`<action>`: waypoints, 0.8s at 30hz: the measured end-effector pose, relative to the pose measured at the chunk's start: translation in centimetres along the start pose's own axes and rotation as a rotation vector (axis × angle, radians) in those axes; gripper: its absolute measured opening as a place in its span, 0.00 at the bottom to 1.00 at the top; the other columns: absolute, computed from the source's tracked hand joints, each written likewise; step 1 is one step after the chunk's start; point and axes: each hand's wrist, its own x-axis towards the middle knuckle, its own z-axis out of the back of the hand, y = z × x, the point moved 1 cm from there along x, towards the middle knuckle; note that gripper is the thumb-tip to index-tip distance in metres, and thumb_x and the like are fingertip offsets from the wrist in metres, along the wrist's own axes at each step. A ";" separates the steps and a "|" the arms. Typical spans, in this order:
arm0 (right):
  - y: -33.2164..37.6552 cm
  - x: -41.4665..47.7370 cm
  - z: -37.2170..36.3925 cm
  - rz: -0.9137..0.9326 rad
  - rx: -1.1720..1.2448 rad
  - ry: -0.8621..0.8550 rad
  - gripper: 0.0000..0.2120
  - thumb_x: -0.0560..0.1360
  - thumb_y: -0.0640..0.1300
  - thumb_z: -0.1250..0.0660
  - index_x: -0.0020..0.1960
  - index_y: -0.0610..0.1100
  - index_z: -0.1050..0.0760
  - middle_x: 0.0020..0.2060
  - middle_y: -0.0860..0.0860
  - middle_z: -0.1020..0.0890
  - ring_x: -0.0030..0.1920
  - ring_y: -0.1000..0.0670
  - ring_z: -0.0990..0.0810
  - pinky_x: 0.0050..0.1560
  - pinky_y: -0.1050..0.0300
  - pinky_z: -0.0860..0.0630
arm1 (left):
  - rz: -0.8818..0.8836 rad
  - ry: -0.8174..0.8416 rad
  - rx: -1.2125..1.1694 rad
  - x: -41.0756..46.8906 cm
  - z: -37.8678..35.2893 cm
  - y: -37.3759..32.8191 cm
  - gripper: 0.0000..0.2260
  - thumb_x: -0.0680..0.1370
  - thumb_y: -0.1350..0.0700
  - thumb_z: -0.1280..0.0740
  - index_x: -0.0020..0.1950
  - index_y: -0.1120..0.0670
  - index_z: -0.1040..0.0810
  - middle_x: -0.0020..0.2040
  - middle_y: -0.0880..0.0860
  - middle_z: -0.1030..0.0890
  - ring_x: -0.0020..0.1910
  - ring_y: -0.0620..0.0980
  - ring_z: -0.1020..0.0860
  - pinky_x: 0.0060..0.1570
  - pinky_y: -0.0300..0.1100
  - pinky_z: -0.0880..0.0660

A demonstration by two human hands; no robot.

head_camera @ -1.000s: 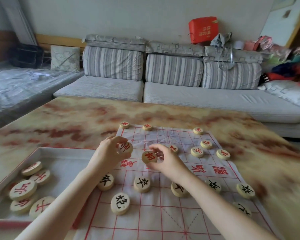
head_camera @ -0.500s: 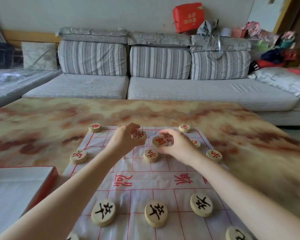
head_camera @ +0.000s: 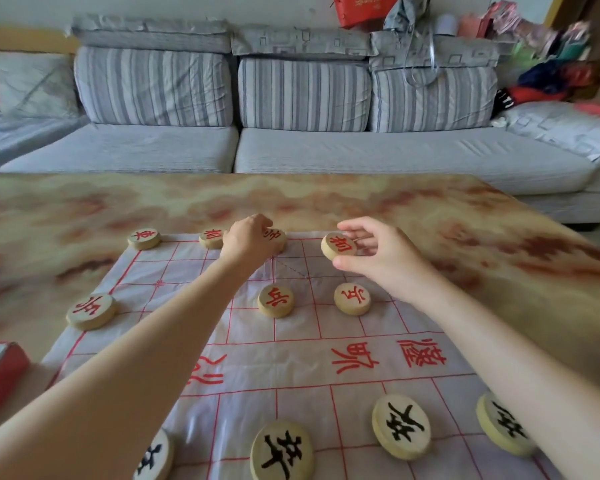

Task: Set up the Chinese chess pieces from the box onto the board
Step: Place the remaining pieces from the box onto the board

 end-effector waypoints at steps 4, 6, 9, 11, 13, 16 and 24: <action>-0.6 -0.4 0.1 -0.003 -0.001 0.013 0.24 0.66 0.40 0.25 0.61 0.49 0.26 0.54 0.53 0.22 0.53 0.55 0.23 0.57 0.62 0.28 | 0.010 0.020 0.035 -0.1 -0.1 0.3 0.24 0.70 0.48 0.29 0.63 0.53 0.27 0.59 0.56 0.22 0.59 0.57 0.26 0.61 0.51 0.31; -0.7 -0.3 0.3 -0.011 -0.002 0.004 0.24 0.66 0.40 0.25 0.61 0.49 0.26 0.54 0.53 0.22 0.53 0.55 0.23 0.57 0.61 0.28 | -0.008 -0.003 0.029 -0.2 0.2 0.3 0.24 0.70 0.47 0.29 0.64 0.53 0.27 0.61 0.56 0.23 0.62 0.57 0.28 0.62 0.51 0.33; -0.8 0.6 1.0 -0.020 -0.023 -0.038 0.24 0.66 0.40 0.25 0.61 0.47 0.26 0.55 0.51 0.22 0.53 0.54 0.23 0.58 0.61 0.28 | -0.038 -0.066 -0.010 -0.7 1.0 -0.1 0.21 0.71 0.48 0.30 0.62 0.53 0.26 0.61 0.54 0.23 0.62 0.55 0.28 0.63 0.51 0.33; -1.0 1.8 1.6 -0.025 -0.061 -0.064 0.25 0.66 0.39 0.25 0.62 0.45 0.26 0.56 0.51 0.22 0.55 0.54 0.24 0.56 0.65 0.30 | -0.058 -0.071 -0.051 -1.1 1.4 -0.4 0.18 0.72 0.50 0.31 0.60 0.53 0.25 0.59 0.53 0.22 0.61 0.54 0.27 0.63 0.52 0.32; -1.6 3.3 1.8 -0.036 -0.143 -0.086 0.25 0.66 0.41 0.25 0.62 0.46 0.26 0.56 0.51 0.23 0.58 0.54 0.27 0.54 0.67 0.33 | -0.066 -0.054 -0.090 -1.7 1.7 -0.5 0.16 0.73 0.52 0.32 0.60 0.54 0.25 0.58 0.53 0.21 0.60 0.53 0.25 0.63 0.52 0.32; -2.9 5.6 1.1 -0.102 -0.259 -0.097 0.26 0.65 0.46 0.25 0.61 0.52 0.26 0.57 0.51 0.22 0.64 0.50 0.32 0.59 0.59 0.36 | -0.071 -0.036 -0.106 -2.3 2.0 -0.5 0.15 0.73 0.55 0.32 0.59 0.54 0.24 0.57 0.53 0.20 0.58 0.53 0.24 0.62 0.51 0.30; -3.7 8.2 -2.3 -0.142 -0.409 -0.051 0.24 0.67 0.50 0.27 0.61 0.52 0.27 0.54 0.54 0.20 0.65 0.48 0.37 0.42 0.57 0.50 | -0.093 -0.023 -0.112 -3.5 2.2 -0.3 0.15 0.73 0.57 0.31 0.59 0.56 0.24 0.56 0.53 0.19 0.56 0.52 0.22 0.60 0.46 0.28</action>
